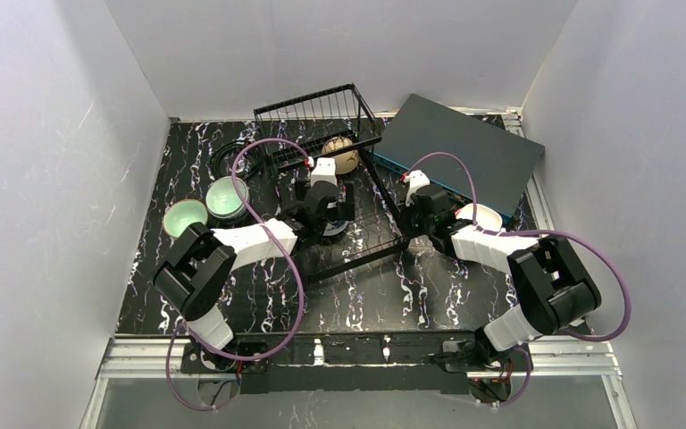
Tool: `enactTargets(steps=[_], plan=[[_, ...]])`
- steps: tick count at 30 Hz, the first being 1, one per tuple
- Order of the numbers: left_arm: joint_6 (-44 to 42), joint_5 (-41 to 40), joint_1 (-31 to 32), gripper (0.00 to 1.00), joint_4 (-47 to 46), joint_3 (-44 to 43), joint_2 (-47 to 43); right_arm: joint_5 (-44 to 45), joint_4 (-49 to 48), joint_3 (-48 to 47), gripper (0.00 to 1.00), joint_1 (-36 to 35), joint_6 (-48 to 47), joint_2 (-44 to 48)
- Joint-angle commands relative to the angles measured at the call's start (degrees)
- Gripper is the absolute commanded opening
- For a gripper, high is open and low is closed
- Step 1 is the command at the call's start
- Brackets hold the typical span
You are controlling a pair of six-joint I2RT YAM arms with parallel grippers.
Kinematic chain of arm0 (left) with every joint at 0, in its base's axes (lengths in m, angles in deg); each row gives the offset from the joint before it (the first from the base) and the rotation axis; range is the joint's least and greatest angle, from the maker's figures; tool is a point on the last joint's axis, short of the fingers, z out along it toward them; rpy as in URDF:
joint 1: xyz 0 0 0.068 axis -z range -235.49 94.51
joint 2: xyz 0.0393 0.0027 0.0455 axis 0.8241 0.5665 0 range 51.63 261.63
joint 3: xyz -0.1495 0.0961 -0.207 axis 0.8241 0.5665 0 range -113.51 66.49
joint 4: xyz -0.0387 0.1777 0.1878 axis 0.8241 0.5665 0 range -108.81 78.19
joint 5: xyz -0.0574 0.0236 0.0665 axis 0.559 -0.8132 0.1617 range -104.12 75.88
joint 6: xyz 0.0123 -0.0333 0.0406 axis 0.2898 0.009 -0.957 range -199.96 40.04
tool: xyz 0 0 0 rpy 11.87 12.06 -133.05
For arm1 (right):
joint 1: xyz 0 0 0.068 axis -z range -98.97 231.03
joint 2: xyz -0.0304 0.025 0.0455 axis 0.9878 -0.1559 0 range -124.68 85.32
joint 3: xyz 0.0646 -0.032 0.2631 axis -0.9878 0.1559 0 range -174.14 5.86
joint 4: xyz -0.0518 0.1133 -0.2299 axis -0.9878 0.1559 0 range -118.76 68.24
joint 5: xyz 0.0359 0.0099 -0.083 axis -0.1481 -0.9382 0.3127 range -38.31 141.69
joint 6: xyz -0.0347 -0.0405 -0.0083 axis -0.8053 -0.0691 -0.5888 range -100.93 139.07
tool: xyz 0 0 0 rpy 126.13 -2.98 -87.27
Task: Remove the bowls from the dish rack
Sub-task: Move the bowl to the dish rack, then pick up the bowl from the dish rack.
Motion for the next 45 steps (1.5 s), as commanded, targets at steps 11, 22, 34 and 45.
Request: enactTargets(steps=[11, 22, 34, 45], plan=[[7.4, 6.3, 8.3, 0.96, -1.2, -2.5, -1.5, -7.4, 2.2, 2.3, 0.01, -0.5, 6.5, -2.5], [18.2, 3.4, 6.4, 0.98, 17.5, -5.1, -9.0, -7.7, 2.6, 2.0, 0.01, -0.5, 6.8, -3.2], [35.1, 12.2, 3.5, 0.98, 18.2, 1.0, -8.0, -7.9, 2.8, 1.8, 0.01, -0.5, 6.8, -4.5], [36.3, 15.7, 1.5, 0.98, 14.0, 0.6, -2.5, -7.9, 2.9, 1.8, 0.01, -0.5, 6.5, -4.7]])
